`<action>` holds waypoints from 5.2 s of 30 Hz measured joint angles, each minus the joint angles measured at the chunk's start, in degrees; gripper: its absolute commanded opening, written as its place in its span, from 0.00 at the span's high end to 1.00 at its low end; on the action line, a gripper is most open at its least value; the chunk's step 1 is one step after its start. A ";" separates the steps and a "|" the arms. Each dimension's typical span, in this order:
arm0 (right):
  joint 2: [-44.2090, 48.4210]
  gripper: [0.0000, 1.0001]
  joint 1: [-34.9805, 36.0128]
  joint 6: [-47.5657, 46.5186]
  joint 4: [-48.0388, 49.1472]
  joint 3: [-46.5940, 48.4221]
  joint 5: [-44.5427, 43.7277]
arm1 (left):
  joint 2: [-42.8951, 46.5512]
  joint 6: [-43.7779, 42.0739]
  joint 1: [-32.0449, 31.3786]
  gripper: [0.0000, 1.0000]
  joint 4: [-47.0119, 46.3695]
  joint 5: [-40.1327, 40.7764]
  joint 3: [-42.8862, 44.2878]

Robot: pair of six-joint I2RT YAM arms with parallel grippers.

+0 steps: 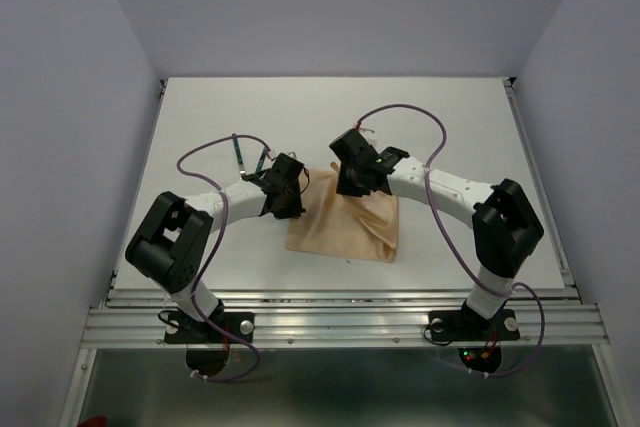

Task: Fold the napkin into a case and place the utensils inside
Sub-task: Fold the rectangle-folded napkin at the center of the board.

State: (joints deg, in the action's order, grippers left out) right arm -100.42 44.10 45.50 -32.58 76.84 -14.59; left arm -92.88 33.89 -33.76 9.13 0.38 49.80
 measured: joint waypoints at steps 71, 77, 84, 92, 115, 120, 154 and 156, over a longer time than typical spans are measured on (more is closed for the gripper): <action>9.64 0.99 -9.42 -7.69 0.28 -5.84 2.34 | -10.25 3.43 -6.21 1.00 -3.21 -4.87 10.16; 9.62 0.99 -5.97 -5.16 1.95 -5.84 3.48 | -10.34 3.67 -6.25 1.00 -4.44 -5.53 9.77; 6.69 0.99 -2.69 -1.62 3.48 -5.66 3.54 | -10.34 3.65 -6.25 1.00 -5.09 -5.73 9.44; 4.09 0.99 -2.29 -0.15 4.72 -5.64 3.52 | -10.14 3.82 -6.25 1.00 -5.73 -5.73 9.01; 2.47 0.99 -2.01 0.61 5.09 -3.58 2.99 | -5.01 3.58 -1.49 1.00 -6.69 -9.35 2.60; 2.47 0.99 -1.90 0.61 5.11 -2.03 3.02 | -6.47 4.15 -1.44 1.00 -9.73 -11.93 2.54; -2.16 0.99 -0.94 0.63 5.09 0.04 2.95 | -7.34 4.09 -1.44 1.00 -11.80 -13.62 2.54; -2.12 0.99 -0.94 0.63 5.16 0.04 2.80 | -7.17 3.85 -1.44 1.00 -11.63 -13.49 2.54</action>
State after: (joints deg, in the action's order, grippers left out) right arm -102.54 43.16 46.13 -27.42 76.88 -11.79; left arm -100.05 37.74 -35.20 -2.50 -13.10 52.34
